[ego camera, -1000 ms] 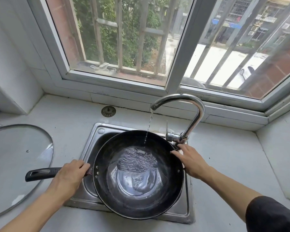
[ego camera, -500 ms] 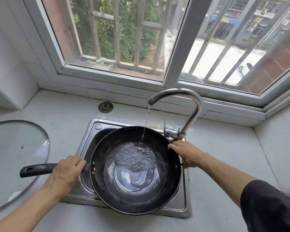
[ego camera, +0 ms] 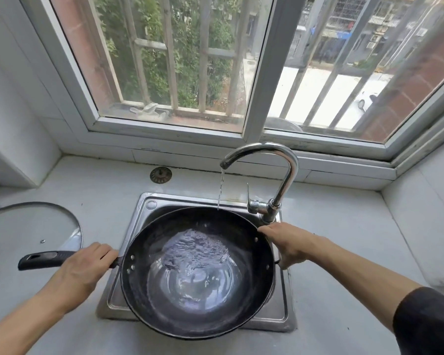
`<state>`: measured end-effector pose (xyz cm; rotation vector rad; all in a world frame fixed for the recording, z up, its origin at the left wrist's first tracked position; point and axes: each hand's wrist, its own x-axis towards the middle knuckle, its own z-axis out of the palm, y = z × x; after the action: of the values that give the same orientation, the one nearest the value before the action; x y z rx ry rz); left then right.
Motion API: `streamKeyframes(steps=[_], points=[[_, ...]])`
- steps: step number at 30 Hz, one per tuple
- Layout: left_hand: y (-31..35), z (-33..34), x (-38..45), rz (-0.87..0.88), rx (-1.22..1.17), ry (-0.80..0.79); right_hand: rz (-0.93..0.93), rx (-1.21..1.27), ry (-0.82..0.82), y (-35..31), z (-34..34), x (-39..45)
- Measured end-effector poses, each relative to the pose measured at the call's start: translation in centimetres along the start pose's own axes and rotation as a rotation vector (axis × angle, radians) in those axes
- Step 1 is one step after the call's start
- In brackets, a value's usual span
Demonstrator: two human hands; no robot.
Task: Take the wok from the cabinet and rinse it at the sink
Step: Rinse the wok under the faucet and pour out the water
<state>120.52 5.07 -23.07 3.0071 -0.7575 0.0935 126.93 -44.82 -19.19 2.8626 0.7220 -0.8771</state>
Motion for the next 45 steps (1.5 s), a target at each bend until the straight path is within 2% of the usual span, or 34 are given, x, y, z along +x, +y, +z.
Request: streamKeyframes(steps=[11, 22, 38, 45], points=[[-1.3, -1.6, 3.4, 0.14, 0.007, 0.133, 0.065, 0.108, 0.071, -0.8, -1.2, -3.0], [-0.4, -1.0, 6.4, 0.18, -0.061, 0.13, 0.233, 0.047, 0.071, -0.6, -2.0, -7.7], [-1.0, -0.2, 13.3, 0.382, -0.158, 0.147, 0.477, 0.003, 0.112, -6.1, -4.8, -14.8], [0.0, 0.4, 14.9, 0.38, -0.206, 0.176, 0.549, -0.046, 0.126, -7.5, -5.4, -16.0]])
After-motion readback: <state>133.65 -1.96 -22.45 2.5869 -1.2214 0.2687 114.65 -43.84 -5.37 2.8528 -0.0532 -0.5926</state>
